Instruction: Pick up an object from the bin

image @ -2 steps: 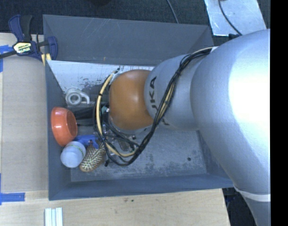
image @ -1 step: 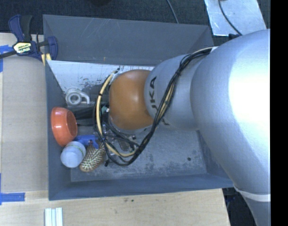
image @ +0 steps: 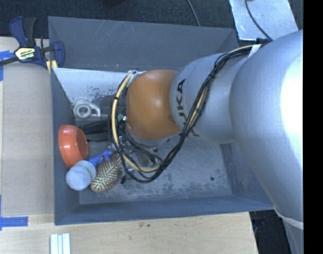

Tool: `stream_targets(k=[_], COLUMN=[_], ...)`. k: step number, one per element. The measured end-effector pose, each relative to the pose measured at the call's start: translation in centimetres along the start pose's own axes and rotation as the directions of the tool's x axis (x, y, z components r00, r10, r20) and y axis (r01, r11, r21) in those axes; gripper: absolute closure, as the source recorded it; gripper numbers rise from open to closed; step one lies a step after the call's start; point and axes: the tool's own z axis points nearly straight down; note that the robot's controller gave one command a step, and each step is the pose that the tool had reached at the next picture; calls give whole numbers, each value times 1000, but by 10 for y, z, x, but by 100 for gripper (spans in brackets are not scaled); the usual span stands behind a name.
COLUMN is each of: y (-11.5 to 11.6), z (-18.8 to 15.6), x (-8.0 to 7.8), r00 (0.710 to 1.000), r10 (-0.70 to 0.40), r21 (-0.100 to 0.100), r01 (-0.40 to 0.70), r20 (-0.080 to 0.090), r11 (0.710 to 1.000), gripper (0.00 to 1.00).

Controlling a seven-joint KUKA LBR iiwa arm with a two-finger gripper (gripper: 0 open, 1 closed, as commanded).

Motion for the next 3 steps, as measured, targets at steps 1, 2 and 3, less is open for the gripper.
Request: stream_targets(k=[1,2,3], y=[0,0,0], z=[-31,-61,-81], x=[-1,-1,-2], r00=[1000,1000,1000], r10=[0,0,0], r21=[0,0,0], r01=[0,0,0], r20=[3,5,7], r11=[1000,1000,1000], gripper=[100,100,100])
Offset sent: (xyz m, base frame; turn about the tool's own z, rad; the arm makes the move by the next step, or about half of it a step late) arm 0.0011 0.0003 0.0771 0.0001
